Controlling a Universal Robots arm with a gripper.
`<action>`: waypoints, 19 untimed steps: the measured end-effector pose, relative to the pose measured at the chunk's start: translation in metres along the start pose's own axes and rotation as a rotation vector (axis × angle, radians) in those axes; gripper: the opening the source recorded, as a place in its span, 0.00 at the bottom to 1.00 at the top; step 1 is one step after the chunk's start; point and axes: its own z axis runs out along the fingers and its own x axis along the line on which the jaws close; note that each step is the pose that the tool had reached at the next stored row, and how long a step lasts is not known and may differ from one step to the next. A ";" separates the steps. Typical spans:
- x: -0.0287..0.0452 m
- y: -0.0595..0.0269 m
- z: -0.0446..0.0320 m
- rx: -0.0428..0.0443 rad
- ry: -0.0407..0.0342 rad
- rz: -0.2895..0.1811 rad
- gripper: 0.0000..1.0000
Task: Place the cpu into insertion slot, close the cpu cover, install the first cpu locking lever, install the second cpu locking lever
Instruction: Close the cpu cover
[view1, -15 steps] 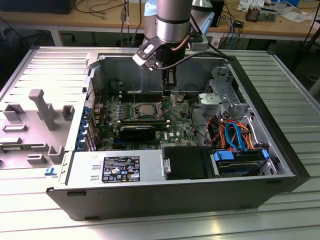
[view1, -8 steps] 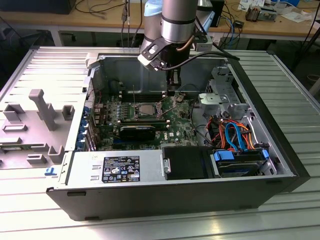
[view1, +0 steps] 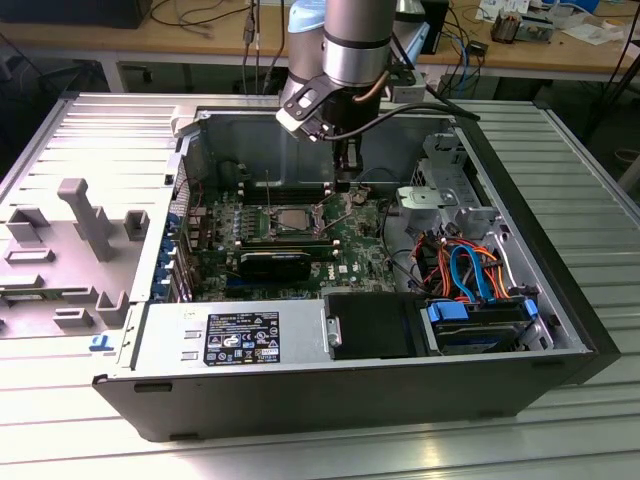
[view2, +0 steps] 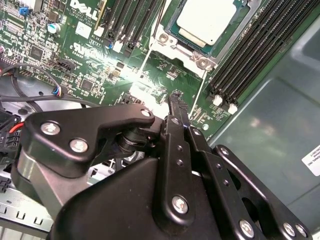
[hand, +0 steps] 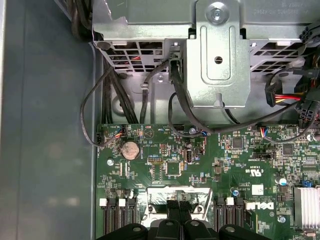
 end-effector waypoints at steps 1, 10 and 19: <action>0.0000 0.0001 0.0000 0.0000 0.0000 0.000 0.11; 0.0001 0.0146 0.0007 0.0000 0.0000 0.000 0.11; 0.0012 0.0329 0.0065 0.0001 0.0000 -0.001 0.11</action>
